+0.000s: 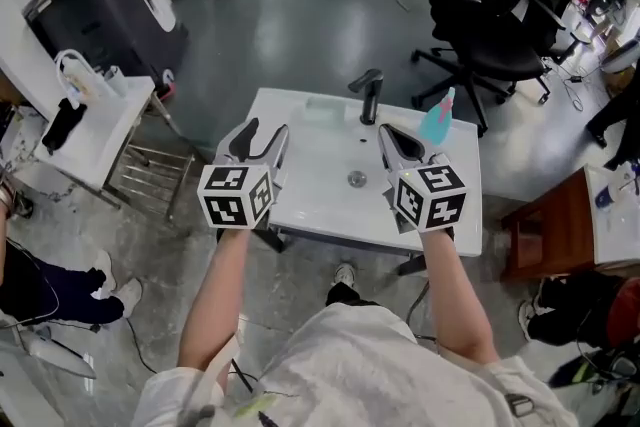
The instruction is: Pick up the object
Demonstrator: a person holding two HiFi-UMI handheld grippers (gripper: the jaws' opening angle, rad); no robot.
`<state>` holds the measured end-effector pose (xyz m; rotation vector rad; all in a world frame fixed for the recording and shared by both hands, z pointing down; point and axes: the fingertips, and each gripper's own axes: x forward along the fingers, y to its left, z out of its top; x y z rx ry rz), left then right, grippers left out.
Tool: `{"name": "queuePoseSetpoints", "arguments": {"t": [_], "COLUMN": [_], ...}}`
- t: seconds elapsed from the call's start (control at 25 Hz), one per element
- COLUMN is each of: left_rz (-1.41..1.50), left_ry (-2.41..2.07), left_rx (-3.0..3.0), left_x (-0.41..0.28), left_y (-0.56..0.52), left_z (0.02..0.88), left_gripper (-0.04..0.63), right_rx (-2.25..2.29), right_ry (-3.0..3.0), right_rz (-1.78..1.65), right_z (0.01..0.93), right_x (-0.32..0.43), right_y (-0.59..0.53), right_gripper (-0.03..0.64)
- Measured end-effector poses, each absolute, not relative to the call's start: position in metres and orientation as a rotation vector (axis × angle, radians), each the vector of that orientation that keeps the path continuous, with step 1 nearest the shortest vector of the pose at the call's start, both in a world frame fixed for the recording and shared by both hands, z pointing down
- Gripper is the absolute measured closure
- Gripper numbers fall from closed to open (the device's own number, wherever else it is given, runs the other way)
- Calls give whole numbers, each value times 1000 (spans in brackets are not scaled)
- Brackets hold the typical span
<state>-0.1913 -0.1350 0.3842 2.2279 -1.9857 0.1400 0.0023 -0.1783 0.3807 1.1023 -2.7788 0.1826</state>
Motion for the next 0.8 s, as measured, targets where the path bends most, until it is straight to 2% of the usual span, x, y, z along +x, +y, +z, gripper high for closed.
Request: {"name": "queuePoseSetpoints", "arguments": {"t": [0.8], "left_rz": [140], "left_ry": [-1917], "left_rx": [2285], "left_x": [-196], "left_y": [-296], "left_z": [384], "left_gripper": [364], "right_rx": [1226], "right_ry": [-2736], "right_rz": [189], "right_z": [374], "right_x": [8], "right_y": [-332], "right_gripper": [614]}}
